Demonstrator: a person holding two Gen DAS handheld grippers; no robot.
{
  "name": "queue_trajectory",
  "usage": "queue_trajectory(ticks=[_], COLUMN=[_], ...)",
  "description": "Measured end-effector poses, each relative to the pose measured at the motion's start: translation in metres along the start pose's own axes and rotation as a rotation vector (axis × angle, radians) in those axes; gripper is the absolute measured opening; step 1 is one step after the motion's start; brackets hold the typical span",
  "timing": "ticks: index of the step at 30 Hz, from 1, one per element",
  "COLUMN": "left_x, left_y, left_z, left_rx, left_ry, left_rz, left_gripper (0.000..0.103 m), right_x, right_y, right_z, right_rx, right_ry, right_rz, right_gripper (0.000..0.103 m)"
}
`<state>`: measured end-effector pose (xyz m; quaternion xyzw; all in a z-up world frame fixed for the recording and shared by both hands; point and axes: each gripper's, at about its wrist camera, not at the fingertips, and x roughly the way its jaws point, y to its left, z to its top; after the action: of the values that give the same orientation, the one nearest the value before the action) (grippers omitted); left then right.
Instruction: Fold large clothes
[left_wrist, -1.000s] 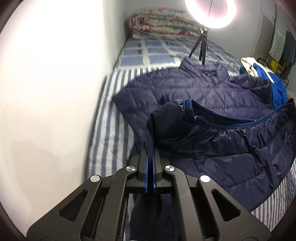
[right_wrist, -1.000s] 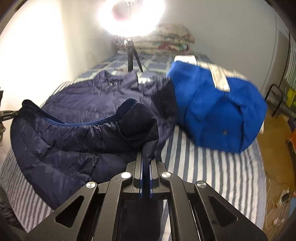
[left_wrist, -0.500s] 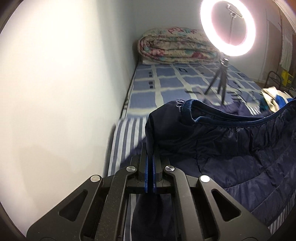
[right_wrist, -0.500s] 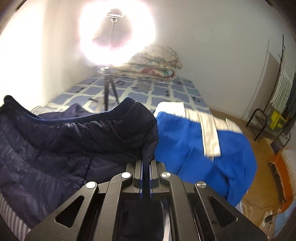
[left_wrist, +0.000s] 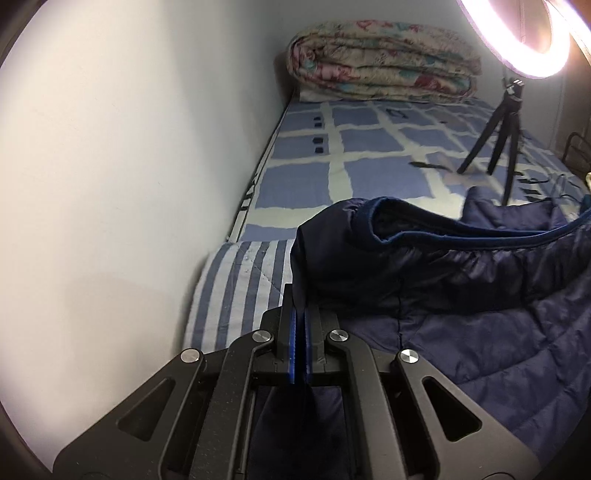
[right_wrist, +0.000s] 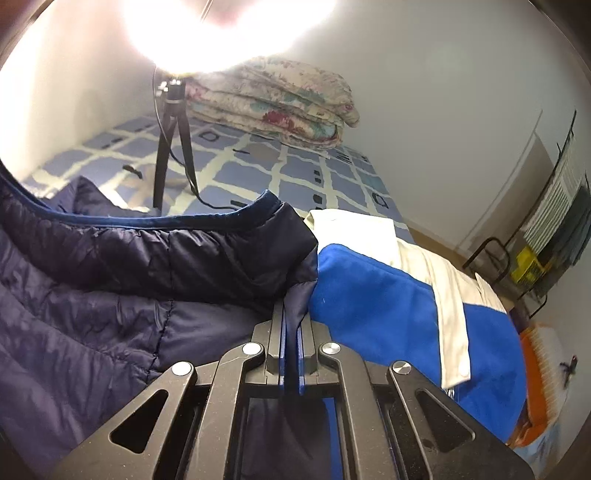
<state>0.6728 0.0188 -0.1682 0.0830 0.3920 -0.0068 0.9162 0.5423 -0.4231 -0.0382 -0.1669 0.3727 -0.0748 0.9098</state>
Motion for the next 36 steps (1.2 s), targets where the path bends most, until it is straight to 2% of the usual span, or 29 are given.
queue_trajectory(ticks=[3,5,7,8,9,10,11,13,15,16,18,20,22,23,26,28,32,34,36], left_x=[0.019,0.032,0.03,0.026,0.023,0.017,0.009,-0.007,-0.025,-0.041,-0.057,-0.065,-0.062,-0.057,-0.038,-0.02,0.025,0.047,0.051], left_y=[-0.003,-0.009,-0.011,-0.011,-0.009,-0.007,-0.004,0.004,0.012,0.017,0.014,-0.004,-0.023,-0.033,-0.05,-0.057,-0.067,-0.065,-0.066], left_z=[-0.003,-0.004,-0.004,-0.003,-0.001,0.001,0.002,0.007,0.009,0.008,0.006,0.003,0.001,0.002,0.006,0.009,0.003,-0.003,-0.003], left_rx=[-0.019,-0.016,-0.013,-0.014,-0.019,-0.023,-0.019,-0.021,-0.041,-0.063,-0.045,0.027,0.067,0.077,0.057,0.049,0.088,0.064,0.055], left_ry=[0.025,0.058,0.044,0.034,0.029,0.019,0.002,-0.017,-0.043,-0.072,-0.085,-0.091,-0.075,-0.068,-0.058,-0.039,-0.001,0.035,0.037], left_rz=[0.009,0.029,0.026,0.031,0.022,-0.002,-0.01,-0.022,-0.036,-0.069,-0.136,-0.159,-0.174,-0.19,-0.177,-0.156,-0.016,0.007,0.02], left_gripper=[0.003,0.01,0.013,0.025,0.046,0.053,0.054,0.054,0.054,0.054,0.054,0.054,0.054,0.054,0.054,0.054,0.054,0.054,0.056], right_x=[0.008,0.009,0.006,0.003,-0.001,-0.008,-0.015,-0.028,-0.041,-0.048,-0.061,-0.069,-0.064,-0.06,-0.039,-0.016,0.03,0.043,0.045], right_y=[0.008,0.014,0.016,0.015,0.013,0.011,0.008,-0.001,-0.013,-0.02,-0.028,-0.022,-0.002,0.013,0.047,0.058,0.05,0.04,0.04], right_z=[-0.003,-0.002,0.0,0.002,0.002,0.003,0.003,0.0,-0.005,-0.007,-0.008,-0.007,0.0,0.003,0.011,0.012,0.003,-0.005,-0.007], right_rx=[-0.056,-0.091,-0.097,-0.098,-0.097,-0.097,-0.092,-0.072,-0.03,0.012,0.096,0.133,0.111,0.085,0.036,0.032,0.067,0.083,0.089], right_ry=[0.019,0.028,0.047,0.057,0.052,0.041,0.041,0.017,-0.011,-0.021,-0.059,-0.084,-0.068,-0.06,-0.026,0.012,0.102,0.127,0.126], right_rz=[-0.047,-0.086,-0.09,-0.076,-0.068,-0.057,-0.038,0.0,0.007,0.02,0.124,0.274,0.35,0.359,0.353,0.308,0.141,0.118,0.118], right_gripper=[0.003,0.003,0.003,0.005,0.006,0.009,0.012,0.029,0.031,0.031,0.031,0.031,0.031,0.031,0.031,0.031,0.031,0.028,0.028])
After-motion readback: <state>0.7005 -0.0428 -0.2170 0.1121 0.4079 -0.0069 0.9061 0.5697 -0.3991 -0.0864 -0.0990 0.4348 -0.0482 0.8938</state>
